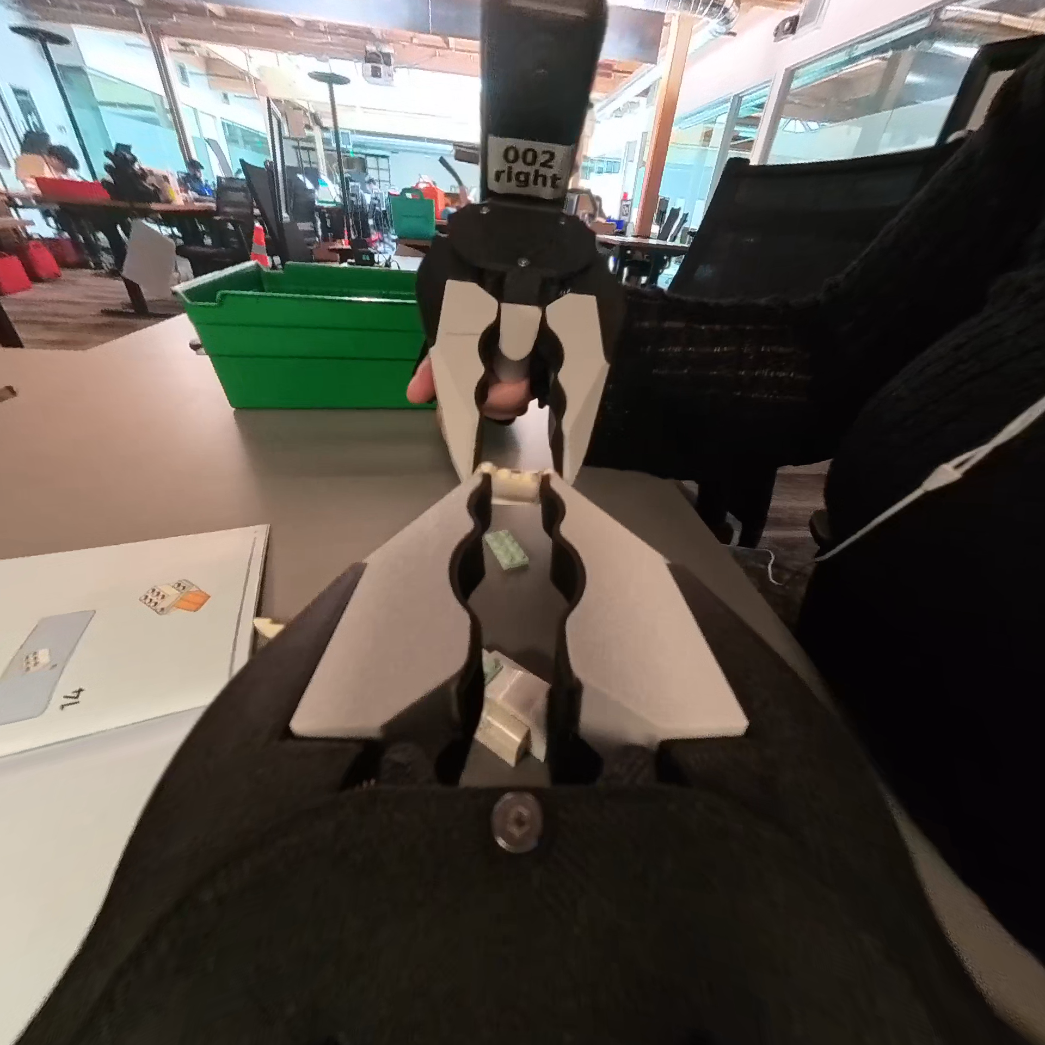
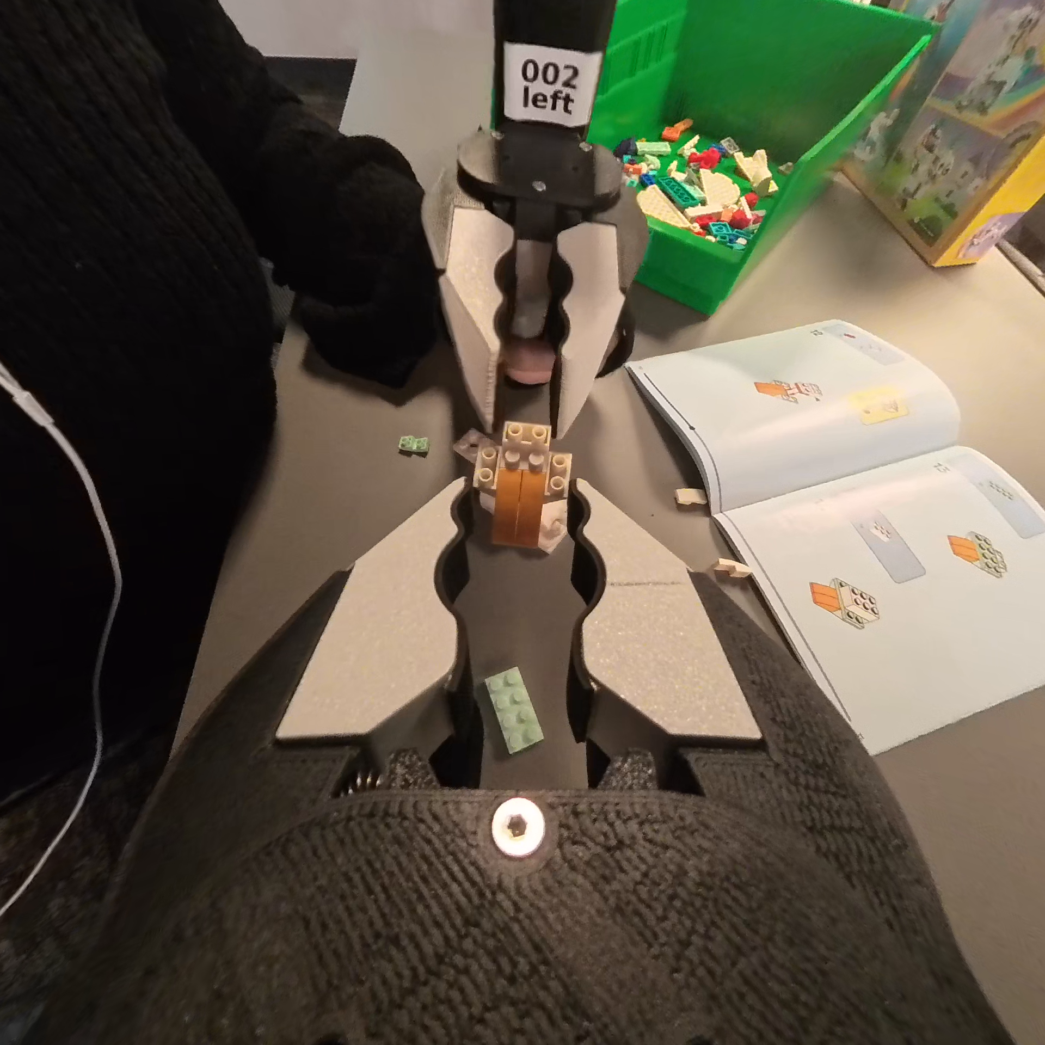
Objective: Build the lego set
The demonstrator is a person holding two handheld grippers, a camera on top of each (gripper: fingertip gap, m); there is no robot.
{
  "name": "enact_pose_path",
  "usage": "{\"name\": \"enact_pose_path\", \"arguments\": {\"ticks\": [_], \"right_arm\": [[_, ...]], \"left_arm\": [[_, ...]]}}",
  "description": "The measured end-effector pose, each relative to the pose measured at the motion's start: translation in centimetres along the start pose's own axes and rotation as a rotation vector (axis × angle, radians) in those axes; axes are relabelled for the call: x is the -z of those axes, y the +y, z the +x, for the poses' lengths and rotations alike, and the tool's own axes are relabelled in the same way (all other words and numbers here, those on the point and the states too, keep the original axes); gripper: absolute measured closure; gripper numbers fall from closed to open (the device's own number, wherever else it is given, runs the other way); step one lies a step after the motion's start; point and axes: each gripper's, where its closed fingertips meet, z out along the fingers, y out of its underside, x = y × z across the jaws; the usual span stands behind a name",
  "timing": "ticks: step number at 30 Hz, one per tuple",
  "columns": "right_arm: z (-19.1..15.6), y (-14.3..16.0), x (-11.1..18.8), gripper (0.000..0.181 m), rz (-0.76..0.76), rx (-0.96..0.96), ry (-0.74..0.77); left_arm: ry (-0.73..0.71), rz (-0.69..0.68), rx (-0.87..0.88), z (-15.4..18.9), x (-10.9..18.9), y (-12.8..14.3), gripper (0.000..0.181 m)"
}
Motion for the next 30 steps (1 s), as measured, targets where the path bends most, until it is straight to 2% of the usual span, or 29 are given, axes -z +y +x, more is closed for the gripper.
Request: {"name": "enact_pose_path", "arguments": {"ticks": [10, 15, 20, 30], "right_arm": [[-0.18, 0.14, -0.23, 0.15, -0.031, 0.009, -0.009], [-0.32, -0.11, -0.13, 0.15, -0.022, 0.01, -0.013], [-0.5, -0.41, -0.19, 0.15, -0.015, 0.012, -0.023], [-0.55, -0.18, -0.22, 0.15, -0.038, 0.017, -0.024]], "left_arm": [[-0.009, -0.062, -0.029, 0.06, -0.22, 0.81, 0.165], [0.0, -0.056, -0.022, 0.07, -0.08, 0.72, 0.155], [0.02, -0.062, -0.039, 0.44, -0.08, 0.84, 0.166], [0.024, -0.047, -0.032, 0.6, -0.2, 0.59, 0.164]]}}
